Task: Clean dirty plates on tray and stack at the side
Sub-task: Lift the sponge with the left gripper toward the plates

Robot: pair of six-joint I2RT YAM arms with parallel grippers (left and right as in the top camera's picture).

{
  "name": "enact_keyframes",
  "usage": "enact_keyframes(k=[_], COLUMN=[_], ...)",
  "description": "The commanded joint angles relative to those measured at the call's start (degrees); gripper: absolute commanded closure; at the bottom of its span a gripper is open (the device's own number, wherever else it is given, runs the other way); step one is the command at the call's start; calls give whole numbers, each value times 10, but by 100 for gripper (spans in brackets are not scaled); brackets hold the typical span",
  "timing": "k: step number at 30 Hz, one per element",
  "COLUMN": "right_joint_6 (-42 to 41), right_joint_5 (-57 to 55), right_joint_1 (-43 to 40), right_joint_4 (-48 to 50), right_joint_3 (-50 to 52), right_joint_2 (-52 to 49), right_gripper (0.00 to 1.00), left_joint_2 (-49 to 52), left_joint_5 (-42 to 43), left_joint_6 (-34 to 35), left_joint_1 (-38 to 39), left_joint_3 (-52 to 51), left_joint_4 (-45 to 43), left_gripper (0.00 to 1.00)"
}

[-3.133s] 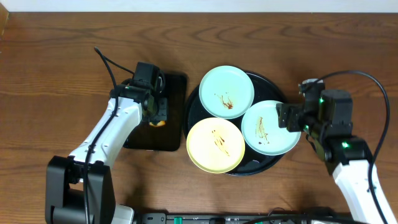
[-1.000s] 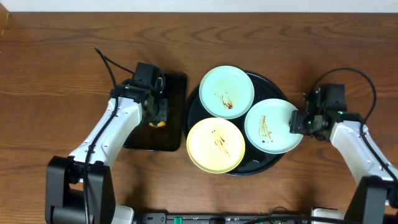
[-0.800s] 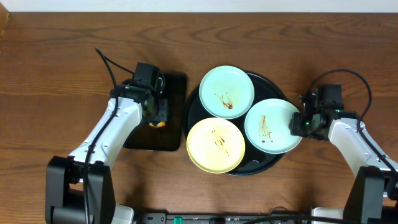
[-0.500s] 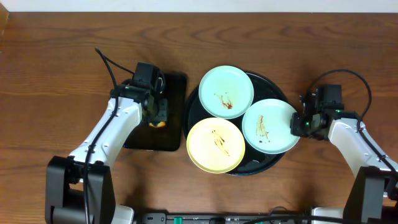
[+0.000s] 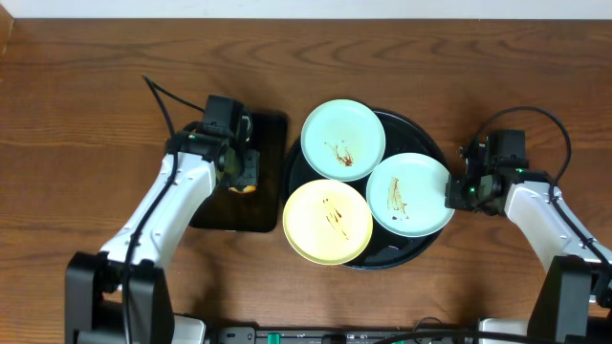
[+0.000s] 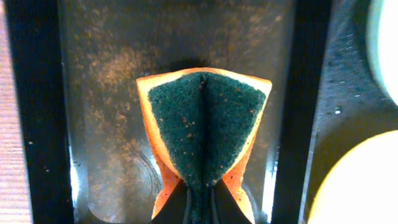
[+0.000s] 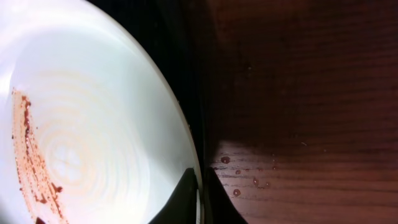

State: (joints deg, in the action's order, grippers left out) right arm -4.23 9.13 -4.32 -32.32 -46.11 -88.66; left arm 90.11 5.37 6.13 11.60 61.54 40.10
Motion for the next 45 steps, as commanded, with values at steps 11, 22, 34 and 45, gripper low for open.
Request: enact_keyframes(k=[11,22,34,45], right_joint_6=[2,2,2,2], right_joint_5=[-3,-3,-3,-3], right_joint_1=[-4,-4,-4,-4], right_joint_4=[-3,-3,-5,-5], right_joint_3=[4,4,4,4], right_joint_2=[-1,-1,-1,-1], right_gripper=[99,99,99,99], left_joint_2=[-59,-59,-130,-175], left_joint_5=[17,17,-9,-95], left_joint_6=[1,1,-32,-51], left_joint_1=[1,1,1,1], left_joint_3=[10,10,10,10], left_joint_4=[2,-18,-135,-170], left_gripper=[93,92,92,93])
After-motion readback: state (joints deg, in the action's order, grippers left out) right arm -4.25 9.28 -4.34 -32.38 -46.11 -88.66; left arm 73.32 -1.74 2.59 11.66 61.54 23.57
